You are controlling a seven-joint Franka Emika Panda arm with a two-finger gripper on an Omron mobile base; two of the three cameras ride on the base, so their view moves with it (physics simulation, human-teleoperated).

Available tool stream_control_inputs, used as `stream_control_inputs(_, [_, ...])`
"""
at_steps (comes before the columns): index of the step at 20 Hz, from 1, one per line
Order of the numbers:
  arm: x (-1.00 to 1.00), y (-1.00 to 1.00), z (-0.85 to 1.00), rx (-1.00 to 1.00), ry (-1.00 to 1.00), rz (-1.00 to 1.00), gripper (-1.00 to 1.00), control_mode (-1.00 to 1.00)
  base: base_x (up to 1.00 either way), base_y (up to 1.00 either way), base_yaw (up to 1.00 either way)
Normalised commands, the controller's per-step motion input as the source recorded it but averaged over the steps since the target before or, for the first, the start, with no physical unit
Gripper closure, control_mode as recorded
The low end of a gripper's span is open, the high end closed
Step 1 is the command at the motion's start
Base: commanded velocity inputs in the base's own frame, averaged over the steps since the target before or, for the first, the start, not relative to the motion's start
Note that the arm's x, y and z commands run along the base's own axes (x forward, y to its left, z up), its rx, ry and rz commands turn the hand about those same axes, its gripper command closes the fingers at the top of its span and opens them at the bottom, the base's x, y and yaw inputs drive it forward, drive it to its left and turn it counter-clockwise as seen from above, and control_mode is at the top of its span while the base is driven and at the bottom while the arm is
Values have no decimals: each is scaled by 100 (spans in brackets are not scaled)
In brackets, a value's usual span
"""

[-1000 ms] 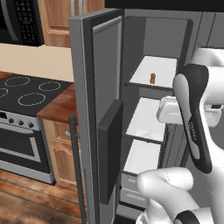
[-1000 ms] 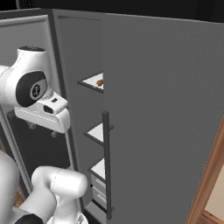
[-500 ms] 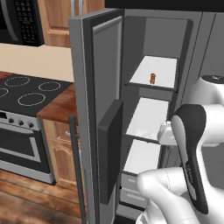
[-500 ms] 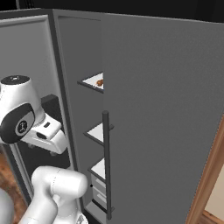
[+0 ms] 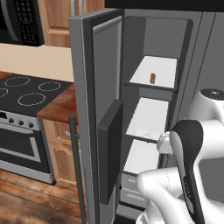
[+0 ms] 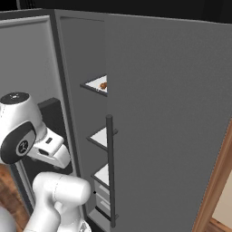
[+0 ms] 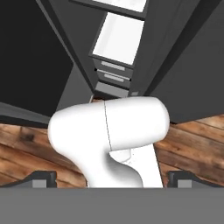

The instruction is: Store the kebab skewer in the freezer for long-term storage. Close the freezer door after placing the cooked food.

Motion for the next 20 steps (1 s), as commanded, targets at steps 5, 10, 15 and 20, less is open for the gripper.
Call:
stream_control_inputs(5, [1, 0, -2, -1, 4, 0, -100, -100, 0, 0, 0])
stream_control_inputs(10, [0, 0, 0, 0, 0, 0, -100, -100, 0, 0, 0])
stream_control_inputs(15, [-3, 0, 0, 0, 0, 0, -100, 100, -7, 0, 0])
stream_control_inputs(20, [0, 0, 0, 0, 0, 0, -100, 100, -44, 3, -2])
